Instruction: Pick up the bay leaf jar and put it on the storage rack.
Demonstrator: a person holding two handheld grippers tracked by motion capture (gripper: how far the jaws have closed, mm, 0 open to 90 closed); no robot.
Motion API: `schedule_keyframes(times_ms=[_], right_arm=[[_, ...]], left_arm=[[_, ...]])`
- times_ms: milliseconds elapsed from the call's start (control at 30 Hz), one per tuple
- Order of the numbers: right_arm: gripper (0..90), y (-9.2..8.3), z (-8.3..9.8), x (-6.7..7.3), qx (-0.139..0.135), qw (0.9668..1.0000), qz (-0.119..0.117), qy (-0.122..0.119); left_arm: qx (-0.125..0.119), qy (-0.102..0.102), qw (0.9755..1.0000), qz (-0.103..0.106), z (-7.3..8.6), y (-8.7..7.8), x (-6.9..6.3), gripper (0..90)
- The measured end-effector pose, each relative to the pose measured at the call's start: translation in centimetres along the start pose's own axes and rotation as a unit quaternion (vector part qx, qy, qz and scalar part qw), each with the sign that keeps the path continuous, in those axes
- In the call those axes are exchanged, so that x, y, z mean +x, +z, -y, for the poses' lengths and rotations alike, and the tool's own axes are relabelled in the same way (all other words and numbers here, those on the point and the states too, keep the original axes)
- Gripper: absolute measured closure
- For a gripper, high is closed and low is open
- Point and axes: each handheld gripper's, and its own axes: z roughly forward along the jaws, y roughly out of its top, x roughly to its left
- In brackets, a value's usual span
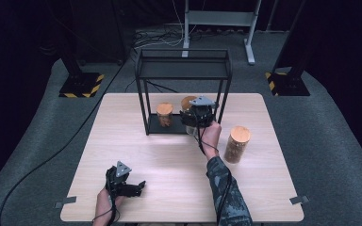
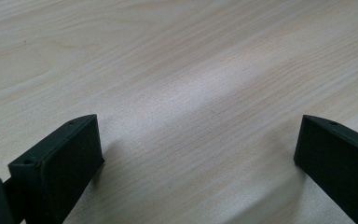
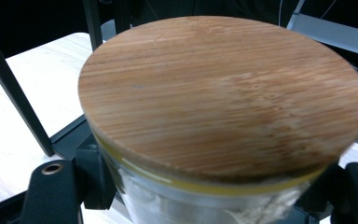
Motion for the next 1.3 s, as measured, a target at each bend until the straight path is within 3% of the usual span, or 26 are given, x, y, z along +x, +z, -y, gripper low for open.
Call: schedule_keyframes(times_ms=[1300], right_arm=[[25.1, 2.8, -0.5, -0.1, -0.010, 0.9999, -0.001, 0.013]], left_arm=[[0.002, 0.003, 1.0000, 0.000, 0.0, -0.1, 0.0, 0.3]])
